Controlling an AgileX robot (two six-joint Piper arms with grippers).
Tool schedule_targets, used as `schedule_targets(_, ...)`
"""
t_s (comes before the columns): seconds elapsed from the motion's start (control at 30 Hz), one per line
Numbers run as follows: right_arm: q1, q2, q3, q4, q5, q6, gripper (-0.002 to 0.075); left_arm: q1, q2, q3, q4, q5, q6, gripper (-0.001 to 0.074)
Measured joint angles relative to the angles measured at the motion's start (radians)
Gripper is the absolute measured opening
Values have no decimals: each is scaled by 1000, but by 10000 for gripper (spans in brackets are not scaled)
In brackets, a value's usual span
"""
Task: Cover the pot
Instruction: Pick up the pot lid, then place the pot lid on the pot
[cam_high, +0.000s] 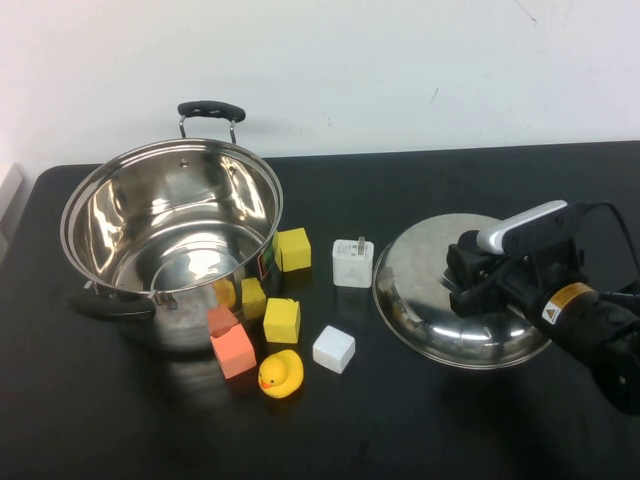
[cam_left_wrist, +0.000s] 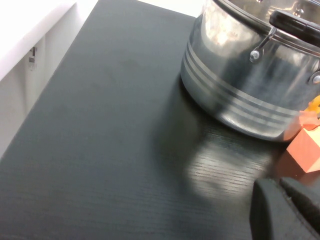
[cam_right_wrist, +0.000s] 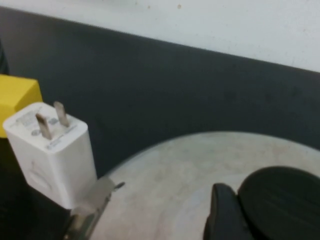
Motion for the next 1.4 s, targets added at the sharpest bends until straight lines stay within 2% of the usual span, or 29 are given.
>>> schedule_targets(0.27,2,-15,0,0,-27,-54,352,0,0,0,0,0,0,-2)
schedule_targets(0.47,2,-193,-13,-27,25,-105,352,0,0,0,0,0,0,-2)
schedule_targets(0.57,13,-306,-90,-140,172,-43,352,0,0,0,0,0,0,-2)
schedule_targets(0.7,90,-361,-259,-272,399,88,352,0,0,0,0,0,0,-2)
schedule_targets(0.93,215,-269,-503,-305,463,295,352,0,0,0,0,0,2,-2)
schedule_targets(1.17,315,-80,-687,-308,475,313,352,0,0,0,0,0,0,-2)
schedule_targets(1.4,348,82,-856,-311,486,342,352,0,0,0,0,0,0,-2)
